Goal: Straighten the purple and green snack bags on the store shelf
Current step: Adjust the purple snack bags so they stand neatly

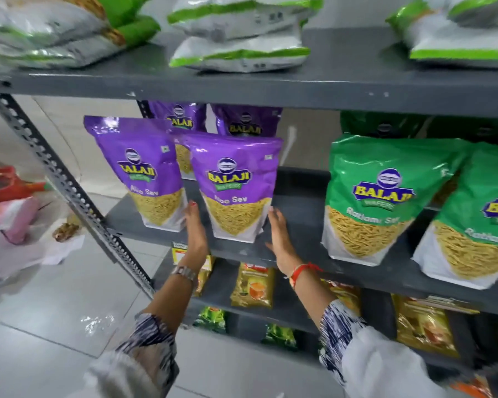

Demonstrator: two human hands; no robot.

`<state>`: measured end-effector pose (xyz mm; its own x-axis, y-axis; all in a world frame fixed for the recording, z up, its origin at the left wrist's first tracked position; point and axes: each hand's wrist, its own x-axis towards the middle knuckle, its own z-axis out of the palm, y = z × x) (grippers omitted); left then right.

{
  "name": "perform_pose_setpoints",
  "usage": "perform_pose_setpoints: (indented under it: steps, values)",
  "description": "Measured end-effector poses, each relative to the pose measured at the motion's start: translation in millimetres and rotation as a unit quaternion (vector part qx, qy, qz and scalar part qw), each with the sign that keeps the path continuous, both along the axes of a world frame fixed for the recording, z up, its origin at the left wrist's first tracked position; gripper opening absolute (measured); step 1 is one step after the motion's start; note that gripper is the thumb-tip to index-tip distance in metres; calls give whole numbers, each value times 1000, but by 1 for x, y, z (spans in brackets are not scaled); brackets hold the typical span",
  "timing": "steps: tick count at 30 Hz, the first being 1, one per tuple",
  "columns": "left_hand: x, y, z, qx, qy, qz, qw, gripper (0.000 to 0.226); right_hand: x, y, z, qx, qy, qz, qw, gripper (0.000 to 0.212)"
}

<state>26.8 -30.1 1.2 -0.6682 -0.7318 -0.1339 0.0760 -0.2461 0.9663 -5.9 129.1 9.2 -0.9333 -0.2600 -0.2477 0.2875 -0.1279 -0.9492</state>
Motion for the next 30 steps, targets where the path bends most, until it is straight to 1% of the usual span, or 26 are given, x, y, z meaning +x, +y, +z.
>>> perform_pose_setpoints:
  steps: [2, 4, 6, 10, 13, 15, 18, 20, 22, 24, 25, 26, 27, 28, 30]
  values:
    - [-3, -2, -1, 64, 13, -14, 998, 51, -1, -12, -5, -20, -1, -2, 1000, 52]
    - [-5, -6, -2, 80, 23, -62, 995, 49, -1, -22, -10, -22, -3, -2, 1000, 48]
    - [-6, -6, -5, 65, 30, -107, 992, 39, -2, -29, -18, -11, -4, -15, 1000, 46]
    - [-2, -9, -9, 39, 29, -106, 993, 29, -2, -41, -29, 0, 36, -50, 998, 39]
    - [0, -11, -9, 9, 30, -124, 992, 41, -3, -47, -28, 3, 38, -57, 998, 37]
    - [3, -16, -10, -5, 27, -132, 991, 43, -3, -49, -29, 3, 38, -60, 997, 37]
    - [4, -21, -12, 13, 27, -142, 989, 43, -1, -50, -32, 14, 50, -54, 997, 34]
    - [6, -23, -11, 19, 37, -149, 988, 43, 2, -50, -31, 20, 55, -54, 997, 40]
    - [9, -25, -13, -6, 33, -155, 987, 43, 6, -52, -30, 17, 63, -85, 994, 46]
    - [17, -32, -20, -48, 13, -125, 991, 40, 16, -59, -31, 45, 83, -188, 978, 48]
    - [25, -37, -24, -64, 20, -89, 994, 33, 23, -62, -33, 62, 100, -249, 961, 45]
    - [33, -44, -26, -81, 36, -36, 995, 26, 31, -67, -35, 64, 128, -295, 945, 38]
    - [41, -54, -26, -104, 51, 29, 993, 21, 40, -73, -35, 59, 163, -314, 934, 29]
    - [47, -65, -25, -124, 58, 91, 986, 21, 49, -82, -35, 58, 198, -305, 930, 25]
    - [51, -91, -22, -127, 58, 172, 975, 19, 62, -103, -34, 65, 258, -239, 934, 22]
